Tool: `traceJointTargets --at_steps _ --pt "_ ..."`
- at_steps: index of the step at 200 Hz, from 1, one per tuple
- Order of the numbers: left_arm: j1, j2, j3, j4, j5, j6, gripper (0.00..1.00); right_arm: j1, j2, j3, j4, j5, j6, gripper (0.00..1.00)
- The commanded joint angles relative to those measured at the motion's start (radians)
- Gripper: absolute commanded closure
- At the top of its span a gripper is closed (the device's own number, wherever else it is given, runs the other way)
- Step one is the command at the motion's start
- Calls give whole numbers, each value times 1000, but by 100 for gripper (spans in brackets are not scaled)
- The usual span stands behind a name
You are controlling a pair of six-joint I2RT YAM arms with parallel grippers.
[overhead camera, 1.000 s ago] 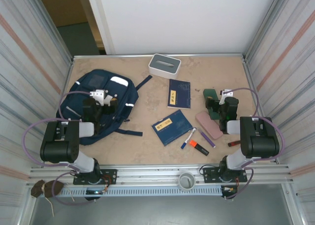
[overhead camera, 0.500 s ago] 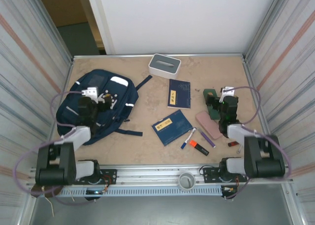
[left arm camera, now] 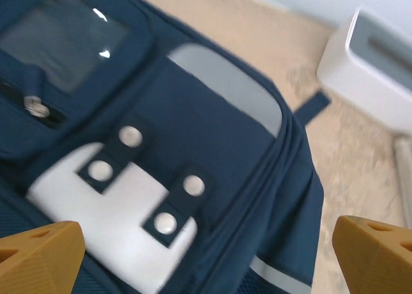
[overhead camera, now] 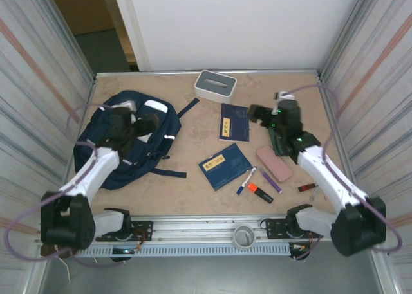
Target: Pack the student bag
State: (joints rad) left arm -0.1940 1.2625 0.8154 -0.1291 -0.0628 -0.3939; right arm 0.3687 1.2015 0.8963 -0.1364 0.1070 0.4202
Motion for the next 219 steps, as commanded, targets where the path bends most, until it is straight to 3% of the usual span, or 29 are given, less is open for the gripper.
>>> traceJointTargets --at_steps 1,20,46,64,109,138,176,198,219 --pt "-50 57 48 -266 -122 17 2 122 118 105 -209 -58 49 1" --pt "-3 13 -23 -247 -134 -53 4 230 223 164 -174 -135 89 1" --pt "170 -154 -176 -161 -22 -159 7 359 365 231 -80 -192 188 1" --pt "240 -210 -226 -144 3 -195 6 423 495 293 1 -243 288 6" --pt "245 -104 -257 -98 166 -209 7 515 801 518 67 -206 471 14" --pt "189 -92 -314 -46 220 -219 9 509 931 593 134 -198 513 30" --pt "31 -68 -348 22 263 -270 10 467 1050 734 80 -237 445 68" --pt "-91 -29 -333 111 319 -303 11 396 1040 738 48 -190 364 76" --pt "-216 43 -228 118 378 -224 12 318 1073 841 -42 -237 278 79"
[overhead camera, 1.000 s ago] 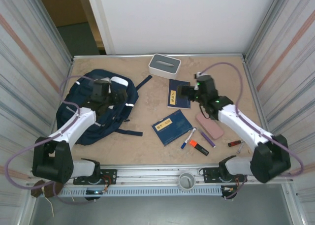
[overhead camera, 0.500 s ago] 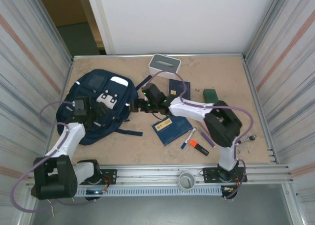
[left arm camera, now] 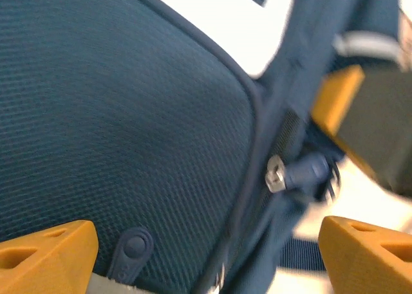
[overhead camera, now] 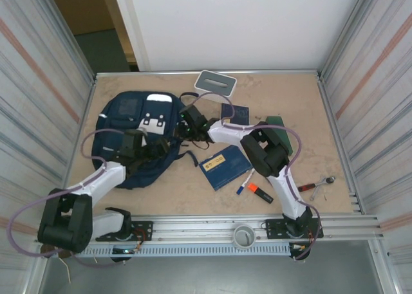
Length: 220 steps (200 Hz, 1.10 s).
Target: Pack the student bag
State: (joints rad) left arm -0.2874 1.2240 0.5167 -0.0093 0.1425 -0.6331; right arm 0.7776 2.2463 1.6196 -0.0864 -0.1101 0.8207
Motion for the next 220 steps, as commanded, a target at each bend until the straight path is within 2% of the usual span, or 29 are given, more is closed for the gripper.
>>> traceJointTargets --at_steps 1,22,35,47,63,79,92,115,151,165,178,185,201,220 --pt "-129 84 77 -4 174 22 12 -99 33 130 -100 -31 -131 79" --pt "-231 98 169 -66 127 143 15 -170 96 289 -214 -123 -194 78" --pt "-262 68 197 -119 43 183 15 -207 115 369 -297 -175 -231 74" --pt "-263 26 205 -172 -53 183 15 -225 84 372 -334 -199 -267 68" --pt "-252 -36 209 -255 -190 169 15 -231 -12 288 -339 -181 -308 58" --pt "-220 -96 197 -309 -246 165 15 -224 -122 143 -318 -189 -318 51" --pt "-178 -138 177 -329 -245 161 15 -206 -214 5 -285 -210 -304 45" --pt "-114 -163 144 -349 -232 145 14 -146 -318 -177 -247 -210 -262 39" --pt "-35 -177 79 -345 -228 97 13 -44 -328 -290 -214 -127 -157 35" --pt "-21 -186 57 -344 -223 96 13 -17 -287 -286 -183 -142 -123 36" --pt "-20 -184 50 -351 -201 106 13 -4 -247 -257 -182 -148 -114 43" --pt "-22 -184 48 -350 -175 117 13 -5 -233 -238 -193 -141 -119 51" --pt "-36 -187 50 -333 -127 148 14 -27 -229 -216 -198 -119 -158 77" --pt "-83 -205 71 -279 -122 207 14 -75 -227 -189 -213 -136 -235 93"
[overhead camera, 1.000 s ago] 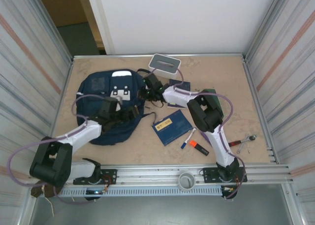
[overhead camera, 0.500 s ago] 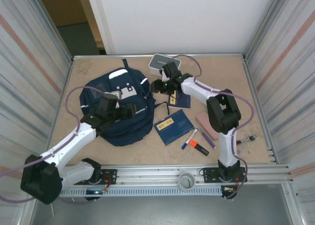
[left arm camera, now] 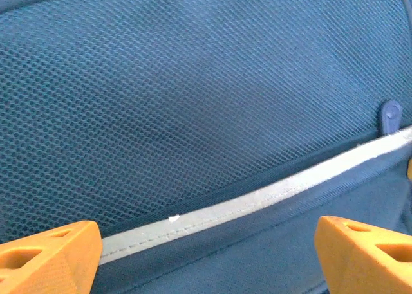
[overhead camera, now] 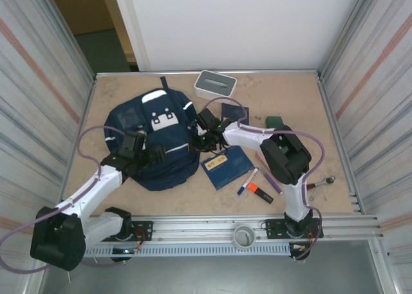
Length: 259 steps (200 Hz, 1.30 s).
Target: Pack the student bag
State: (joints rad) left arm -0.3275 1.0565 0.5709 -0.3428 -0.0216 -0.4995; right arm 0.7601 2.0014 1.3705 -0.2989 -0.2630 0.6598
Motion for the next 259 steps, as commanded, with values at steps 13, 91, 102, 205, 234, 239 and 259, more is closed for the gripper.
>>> traceJointTargets --at_steps 13,91,102,205,234,239,259 --pt "-70 -30 51 84 33 129 15 -95 22 85 -20 -26 -139 97" --pt "-133 298 361 -19 -97 477 16 -259 36 176 -39 -211 -219 100" --pt "-134 330 372 -27 -66 499 15 -268 24 164 -40 -206 -220 99" --pt "-217 622 506 -73 -144 580 42 -277 -15 126 -68 -168 -235 72" --pt "-217 613 507 -60 -93 559 66 -275 -63 102 -94 -128 -255 62" --pt "-216 606 504 -55 -92 554 70 -275 -73 97 -98 -119 -258 60" --pt "-200 562 492 -42 -82 533 83 -272 -115 68 -116 -83 -268 55"
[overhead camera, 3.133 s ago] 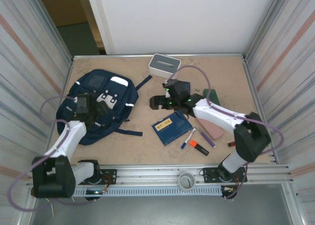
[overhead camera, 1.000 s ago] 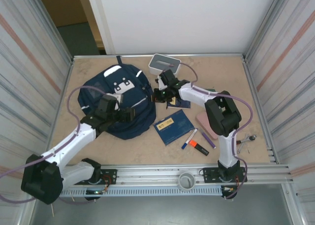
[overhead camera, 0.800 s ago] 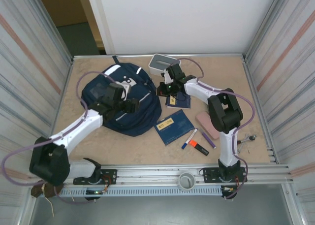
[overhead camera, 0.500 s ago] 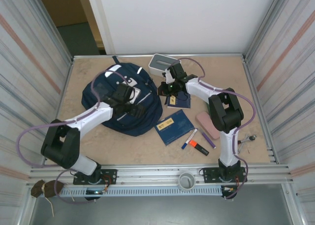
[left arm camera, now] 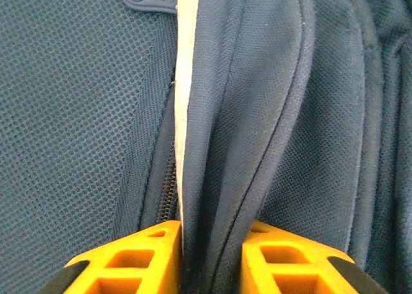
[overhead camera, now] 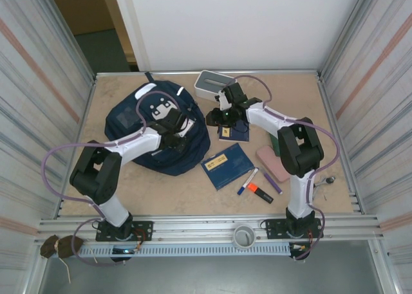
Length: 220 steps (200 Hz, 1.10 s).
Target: Pack the student bag
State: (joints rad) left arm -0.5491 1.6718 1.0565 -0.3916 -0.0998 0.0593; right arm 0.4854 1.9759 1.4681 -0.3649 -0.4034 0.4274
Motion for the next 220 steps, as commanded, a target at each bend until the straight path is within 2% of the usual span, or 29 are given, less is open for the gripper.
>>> traceJointTargets --at_steps 1,27,67,110,148,159,189,220 --pt "23 -57 6 7 -2 -27 83 4 -92 -31 -51 59 -37 55" --pt "84 -164 -21 55 99 -78 91 13 -155 -69 -83 121 -55 50" --pt "222 -363 -91 172 357 -244 99 28 -284 -143 -117 212 -55 43" --pt "357 -483 -157 346 577 -462 100 76 -391 -287 66 26 43 27" --pt "367 -500 -159 338 578 -473 100 148 -369 -293 167 11 91 23" --pt "367 -498 -164 344 593 -488 100 152 -365 -299 197 11 115 22" --pt "366 -498 -179 361 611 -515 100 147 -336 -337 354 -133 212 22" --pt "367 -495 -191 377 627 -508 100 134 -307 -346 362 -127 226 23"
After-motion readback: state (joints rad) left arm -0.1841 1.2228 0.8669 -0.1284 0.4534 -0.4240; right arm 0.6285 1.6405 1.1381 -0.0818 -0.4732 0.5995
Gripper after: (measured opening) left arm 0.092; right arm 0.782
